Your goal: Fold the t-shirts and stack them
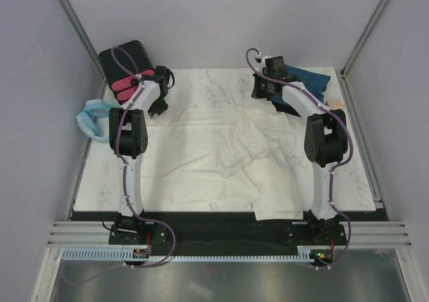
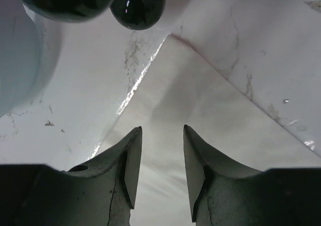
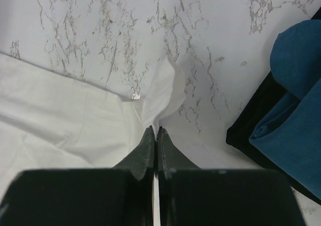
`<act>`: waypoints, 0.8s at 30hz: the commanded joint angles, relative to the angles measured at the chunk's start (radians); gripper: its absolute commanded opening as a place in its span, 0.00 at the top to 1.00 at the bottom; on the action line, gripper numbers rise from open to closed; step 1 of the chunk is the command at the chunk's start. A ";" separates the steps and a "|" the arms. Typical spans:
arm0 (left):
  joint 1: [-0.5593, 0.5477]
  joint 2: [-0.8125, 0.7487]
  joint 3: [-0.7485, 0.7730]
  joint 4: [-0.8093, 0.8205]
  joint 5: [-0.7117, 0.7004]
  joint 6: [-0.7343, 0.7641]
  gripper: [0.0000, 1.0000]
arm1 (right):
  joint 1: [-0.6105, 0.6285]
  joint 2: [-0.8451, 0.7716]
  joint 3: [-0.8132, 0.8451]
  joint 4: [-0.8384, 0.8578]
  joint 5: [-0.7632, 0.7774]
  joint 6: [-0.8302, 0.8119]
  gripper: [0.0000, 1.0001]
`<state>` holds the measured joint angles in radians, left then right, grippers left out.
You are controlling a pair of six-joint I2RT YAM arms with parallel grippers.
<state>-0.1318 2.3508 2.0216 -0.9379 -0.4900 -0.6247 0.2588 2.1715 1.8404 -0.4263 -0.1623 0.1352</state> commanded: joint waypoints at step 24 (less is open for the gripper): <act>0.043 -0.027 0.025 0.096 -0.019 0.017 0.52 | -0.027 -0.078 -0.026 0.040 -0.088 0.018 1.00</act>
<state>-0.0940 2.3489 1.9884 -0.9401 -0.4946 -0.6300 0.2371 2.1567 1.8179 -0.4175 -0.2180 0.1455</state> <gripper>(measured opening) 0.477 0.017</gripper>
